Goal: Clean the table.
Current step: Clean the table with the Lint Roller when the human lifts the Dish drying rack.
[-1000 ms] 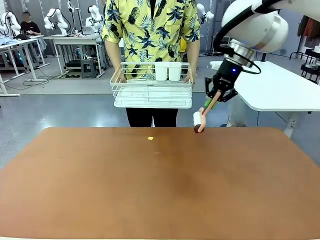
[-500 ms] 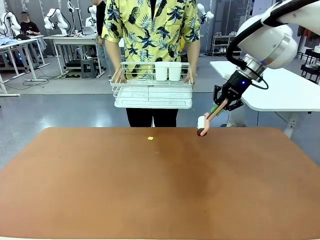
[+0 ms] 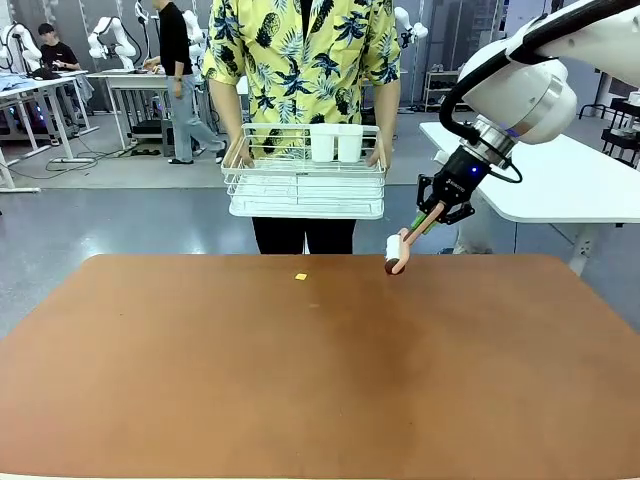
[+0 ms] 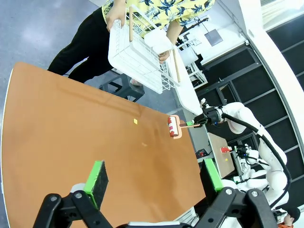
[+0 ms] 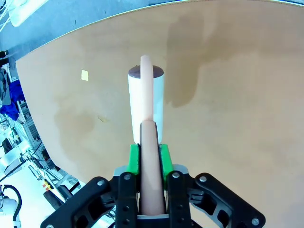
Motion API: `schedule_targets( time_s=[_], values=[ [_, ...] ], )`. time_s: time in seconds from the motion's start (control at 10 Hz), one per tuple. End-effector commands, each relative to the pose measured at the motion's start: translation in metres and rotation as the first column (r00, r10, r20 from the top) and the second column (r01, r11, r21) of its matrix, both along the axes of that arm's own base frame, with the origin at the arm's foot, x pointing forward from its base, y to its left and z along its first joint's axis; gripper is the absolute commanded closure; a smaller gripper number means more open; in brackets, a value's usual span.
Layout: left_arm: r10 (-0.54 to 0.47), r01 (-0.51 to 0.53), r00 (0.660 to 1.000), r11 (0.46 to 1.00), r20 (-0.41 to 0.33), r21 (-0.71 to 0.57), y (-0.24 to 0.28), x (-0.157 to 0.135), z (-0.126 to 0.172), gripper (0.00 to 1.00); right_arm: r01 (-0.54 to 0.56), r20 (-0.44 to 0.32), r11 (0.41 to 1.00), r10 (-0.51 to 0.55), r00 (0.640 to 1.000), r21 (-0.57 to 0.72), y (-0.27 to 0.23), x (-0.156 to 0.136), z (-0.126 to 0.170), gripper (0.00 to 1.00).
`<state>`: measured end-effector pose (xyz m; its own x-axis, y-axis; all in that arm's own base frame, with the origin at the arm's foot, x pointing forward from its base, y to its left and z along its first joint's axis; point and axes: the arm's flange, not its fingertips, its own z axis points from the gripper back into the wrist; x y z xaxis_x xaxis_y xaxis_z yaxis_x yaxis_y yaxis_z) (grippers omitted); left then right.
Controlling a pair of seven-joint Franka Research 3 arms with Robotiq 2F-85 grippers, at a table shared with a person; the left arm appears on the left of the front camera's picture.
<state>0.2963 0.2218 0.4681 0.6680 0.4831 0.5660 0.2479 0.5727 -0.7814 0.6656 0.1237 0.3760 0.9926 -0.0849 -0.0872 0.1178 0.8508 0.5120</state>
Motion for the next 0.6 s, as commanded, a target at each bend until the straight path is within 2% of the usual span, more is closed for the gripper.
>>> schedule_targets(
  time_s=[0.0, 0.3, 0.5],
  values=[
    [0.001, -0.001, 1.0, 1.0, 0.007, -0.006, 0.001, -0.001, 0.001, 0.0, -0.002, 0.0, 1.0, 0.002, 1.0, 0.001, -0.001, -0.004, 0.002, 0.79],
    [0.001, -0.001, 1.0, 1.0, 0.007, -0.006, 0.001, -0.001, 0.001, 0.0, -0.052, 0.003, 0.998, 0.052, 0.999, 0.03, 0.01, 0.016, -0.008, 0.79],
    [0.001, -0.001, 1.0, 1.0, 0.007, -0.006, 0.001, -0.001, 0.001, 0.0, -0.046, -0.028, 0.999, 0.047, 0.999, 0.023, 0.021, 0.029, -0.029, 0.79]
  ],
)
